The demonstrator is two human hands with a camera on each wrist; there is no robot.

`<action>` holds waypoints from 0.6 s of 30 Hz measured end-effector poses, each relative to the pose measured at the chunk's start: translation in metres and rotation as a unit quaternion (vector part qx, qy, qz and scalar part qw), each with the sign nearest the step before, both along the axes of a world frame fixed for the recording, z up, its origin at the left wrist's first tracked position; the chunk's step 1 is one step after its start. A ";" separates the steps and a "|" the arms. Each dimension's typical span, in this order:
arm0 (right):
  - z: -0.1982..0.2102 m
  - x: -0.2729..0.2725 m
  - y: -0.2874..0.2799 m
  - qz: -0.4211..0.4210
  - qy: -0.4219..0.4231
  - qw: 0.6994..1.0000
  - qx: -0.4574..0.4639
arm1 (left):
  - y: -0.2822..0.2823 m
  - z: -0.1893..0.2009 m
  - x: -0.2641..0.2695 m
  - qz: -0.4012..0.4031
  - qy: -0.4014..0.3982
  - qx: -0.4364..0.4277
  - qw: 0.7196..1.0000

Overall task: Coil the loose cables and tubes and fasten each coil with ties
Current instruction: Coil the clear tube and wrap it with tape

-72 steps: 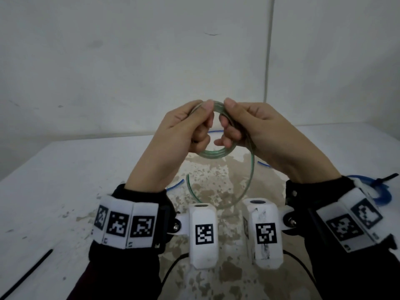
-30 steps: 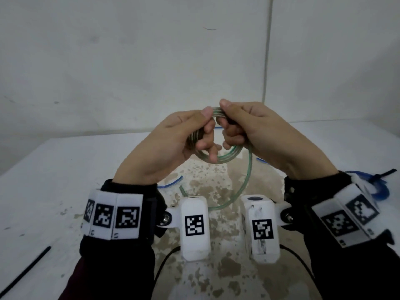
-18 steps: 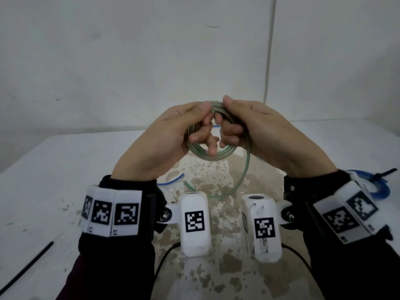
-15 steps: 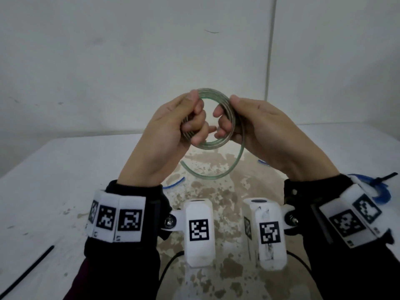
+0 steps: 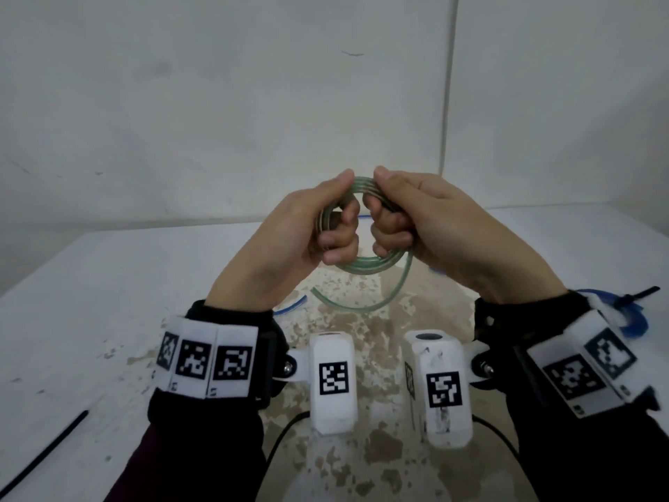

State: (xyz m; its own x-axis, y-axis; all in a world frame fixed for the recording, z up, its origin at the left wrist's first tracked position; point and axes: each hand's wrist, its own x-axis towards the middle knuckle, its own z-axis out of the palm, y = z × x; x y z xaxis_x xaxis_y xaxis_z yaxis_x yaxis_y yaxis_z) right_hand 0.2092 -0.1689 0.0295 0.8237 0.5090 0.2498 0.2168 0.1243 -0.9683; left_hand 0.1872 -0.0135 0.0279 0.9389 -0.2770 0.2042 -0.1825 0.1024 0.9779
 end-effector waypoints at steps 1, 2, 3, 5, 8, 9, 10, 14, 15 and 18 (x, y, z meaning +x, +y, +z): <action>-0.001 0.000 0.000 -0.001 -0.002 1.000 -0.002 | 0.001 -0.001 0.000 0.003 -0.012 0.009 1.000; -0.001 0.001 0.002 -0.003 0.000 1.000 0.009 | 0.001 -0.001 0.000 0.011 -0.031 -0.002 0.999; -0.001 0.002 0.003 -0.005 0.003 1.000 0.029 | 0.002 0.000 0.001 0.019 -0.048 -0.031 0.998; -0.002 0.005 0.004 0.000 0.012 0.997 0.080 | 0.001 0.002 0.002 0.040 -0.063 -0.113 0.991; -0.002 0.006 0.003 0.021 0.023 0.992 0.121 | -0.006 0.004 0.000 0.063 -0.086 -0.147 0.983; -0.003 0.006 0.002 0.026 0.027 0.991 0.131 | -0.009 0.004 -0.001 0.066 -0.089 -0.147 0.983; -0.003 0.006 0.003 0.028 0.030 0.990 0.136 | -0.010 0.004 -0.002 0.066 -0.089 -0.147 0.983; -0.001 0.006 0.002 0.000 0.019 0.993 0.118 | -0.008 0.002 0.002 0.027 -0.061 -0.108 0.992; -0.001 0.007 0.001 -0.007 0.005 0.995 0.097 | -0.006 0.001 0.002 0.019 -0.045 -0.083 0.995; -0.003 0.007 0.001 -0.013 -0.031 0.999 0.023 | -0.001 0.000 0.001 0.004 -0.018 -0.019 1.000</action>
